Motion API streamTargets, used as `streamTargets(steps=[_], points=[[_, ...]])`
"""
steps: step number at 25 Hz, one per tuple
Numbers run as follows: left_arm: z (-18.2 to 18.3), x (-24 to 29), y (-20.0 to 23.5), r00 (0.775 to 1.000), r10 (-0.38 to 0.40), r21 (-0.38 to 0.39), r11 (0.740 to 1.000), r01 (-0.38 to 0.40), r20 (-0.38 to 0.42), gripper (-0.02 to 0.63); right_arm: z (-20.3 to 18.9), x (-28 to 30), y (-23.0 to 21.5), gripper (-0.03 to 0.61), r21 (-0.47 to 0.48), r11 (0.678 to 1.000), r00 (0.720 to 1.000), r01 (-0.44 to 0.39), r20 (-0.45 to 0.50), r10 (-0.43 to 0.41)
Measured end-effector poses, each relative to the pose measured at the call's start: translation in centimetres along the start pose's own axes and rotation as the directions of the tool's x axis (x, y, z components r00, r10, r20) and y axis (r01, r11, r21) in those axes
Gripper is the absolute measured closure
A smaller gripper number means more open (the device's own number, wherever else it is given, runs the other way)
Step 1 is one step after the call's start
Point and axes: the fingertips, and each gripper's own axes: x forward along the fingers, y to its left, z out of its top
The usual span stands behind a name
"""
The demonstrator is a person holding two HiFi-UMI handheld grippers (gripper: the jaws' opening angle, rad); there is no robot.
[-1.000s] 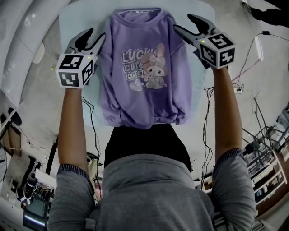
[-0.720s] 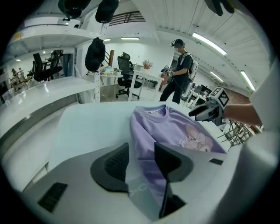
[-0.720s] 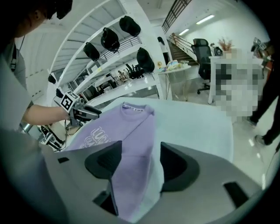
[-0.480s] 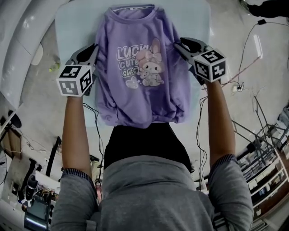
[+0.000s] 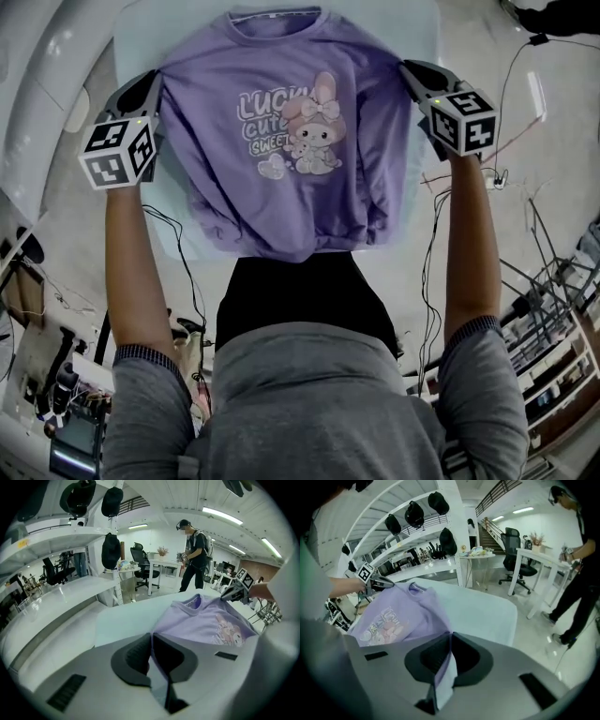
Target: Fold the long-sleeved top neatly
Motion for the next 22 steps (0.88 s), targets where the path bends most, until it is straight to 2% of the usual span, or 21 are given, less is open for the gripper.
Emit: streamTargets(steps=[2,4,7,10,15,17,19,21,22], points=[[0.7,0.5,0.6,1.0,0.015,0.053,0.998,-0.014,-0.006,0.583,0.3,-0.3,-1.8,0.551,-0.034,0.999,0.999,0.036,-0.009,-0.036],[1.6,1.0,0.4,1.0,0.018,0.138,0.99,-0.016,-0.014,0.583,0.6,-0.7,-3.2,0.551,-0.072,0.996,0.998,0.056,-0.015,-0.058],[2.5,2.8,0.5,0.999,-0.014,0.25,0.968,0.025,-0.045,0.583,2.0,0.5,-4.7,0.551,-0.167,0.982,0.995,0.088,-0.033,-0.094],[2.6,4.3,0.6,0.996,-0.048,0.292,0.954,0.067,-0.074,0.581,2.6,1.9,-5.7,0.549,-0.255,0.96,0.99,0.115,-0.055,-0.133],[2.4,5.2,0.8,0.992,-0.092,0.264,0.958,0.112,-0.085,0.566,2.8,2.6,-6.9,0.538,-0.274,0.95,0.982,0.151,-0.069,-0.176],[2.1,5.0,1.3,0.992,-0.097,0.224,0.968,0.113,-0.079,0.502,2.5,2.8,-7.2,0.493,-0.25,0.955,0.979,0.162,-0.079,-0.187],[1.4,4.1,1.8,0.994,-0.091,0.175,0.979,0.101,-0.067,0.437,2.4,2.5,-7.2,0.41,-0.215,0.961,0.979,0.172,-0.073,-0.191],[0.2,2.4,2.2,0.995,-0.082,0.104,0.991,0.087,-0.049,0.42,2.5,1.7,-6.6,0.337,-0.164,0.971,0.982,0.172,-0.047,-0.182],[-0.7,1.4,2.3,0.996,-0.08,0.061,0.995,0.083,-0.046,0.419,2.5,1.2,-6.0,0.328,-0.136,0.977,0.984,0.167,-0.031,-0.173]])
